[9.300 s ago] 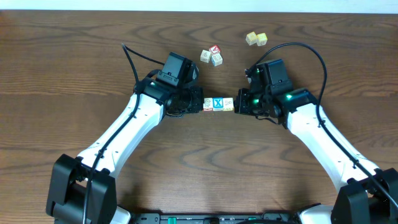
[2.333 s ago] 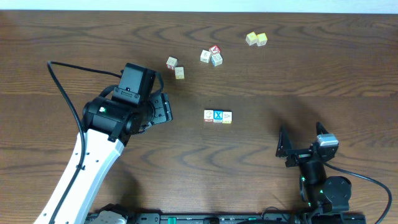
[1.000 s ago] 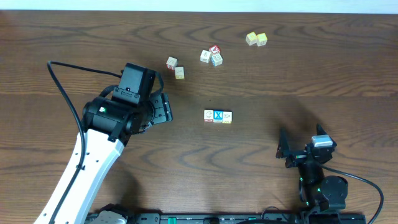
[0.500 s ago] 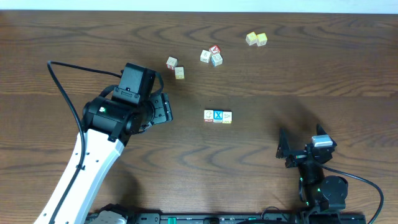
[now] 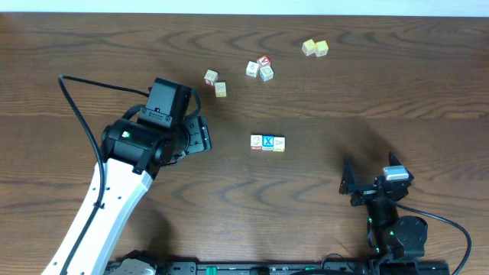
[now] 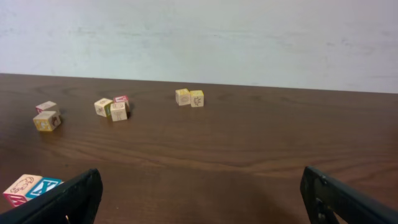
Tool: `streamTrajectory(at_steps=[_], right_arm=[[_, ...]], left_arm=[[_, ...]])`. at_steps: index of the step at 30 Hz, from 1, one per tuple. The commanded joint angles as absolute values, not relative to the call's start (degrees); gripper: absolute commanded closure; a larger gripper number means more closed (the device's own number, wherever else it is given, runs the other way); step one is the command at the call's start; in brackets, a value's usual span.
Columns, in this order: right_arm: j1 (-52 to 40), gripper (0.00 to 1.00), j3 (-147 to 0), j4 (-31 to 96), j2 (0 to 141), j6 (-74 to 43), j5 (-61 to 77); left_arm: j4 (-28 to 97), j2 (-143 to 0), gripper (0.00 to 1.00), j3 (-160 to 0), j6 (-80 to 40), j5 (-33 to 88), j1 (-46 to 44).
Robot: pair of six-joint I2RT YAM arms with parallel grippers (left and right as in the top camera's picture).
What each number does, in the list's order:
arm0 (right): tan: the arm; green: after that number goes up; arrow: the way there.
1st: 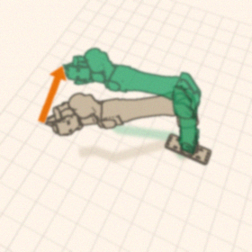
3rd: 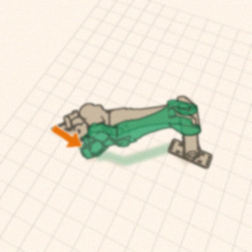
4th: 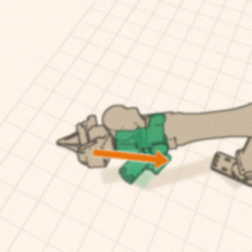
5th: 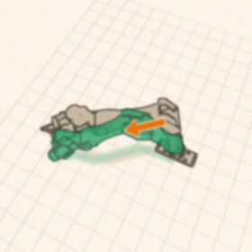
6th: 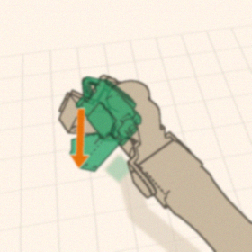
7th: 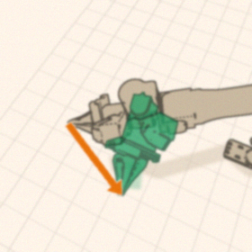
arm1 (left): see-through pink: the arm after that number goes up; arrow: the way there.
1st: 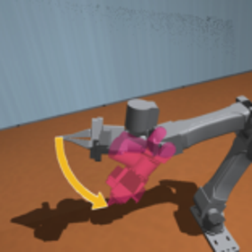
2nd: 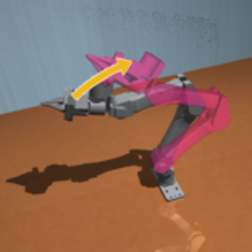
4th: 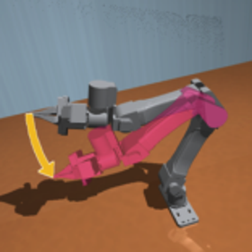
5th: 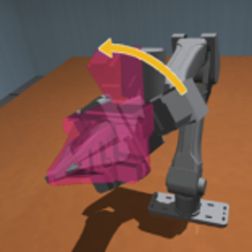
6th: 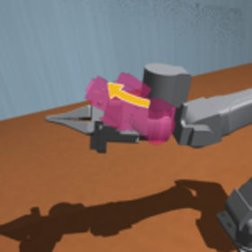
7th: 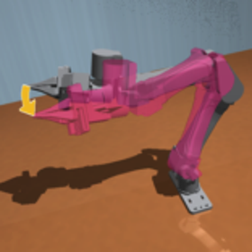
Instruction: Lift 3 blocks
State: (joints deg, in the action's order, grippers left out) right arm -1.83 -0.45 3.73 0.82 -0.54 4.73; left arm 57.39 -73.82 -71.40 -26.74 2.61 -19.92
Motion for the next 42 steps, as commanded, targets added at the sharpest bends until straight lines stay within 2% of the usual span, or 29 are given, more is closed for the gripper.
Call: streamTrajectory(at_steps=[1, 7, 12, 18, 29, 42], right_arm=[[-1.43, 0.01, -0.32, 3.92, 0.34, 0.49, 4.99], [-1.43, 0.01, -0.32, 3.92, 0.32, 0.47, 4.99], [-1.43, 0.01, -0.32, 3.90, 0.34, 0.49, 4.99], [-1.43, 0.01, -0.32, 3.92, 0.32, 0.49, 4.99], [-1.43, 0.01, -0.32, 3.90, 0.32, 0.49, 4.99], [-1.43, 0.01, -0.32, 3.90, 0.34, 0.49, 4.99]], left_arm=[[58.00, -73.63, 0.25, -71.94, -21.76, 1.89, -19.68], [57.78, -68.79, 0.25, -69.34, -10.33, 1.89, -19.62], [55.20, -61.23, 0.25, -63.02, -7.05, 2.74, -16.93], [46.87, -49.47, 0.25, -51.94, 1.98, 12.62, -9.43], [30.48, -22.59, 0.25, -30.92, 4.86, 15.42, 0.34], [10.22, -9.43, 0.25, -12.03, 5.54, 15.44, 6.13]])
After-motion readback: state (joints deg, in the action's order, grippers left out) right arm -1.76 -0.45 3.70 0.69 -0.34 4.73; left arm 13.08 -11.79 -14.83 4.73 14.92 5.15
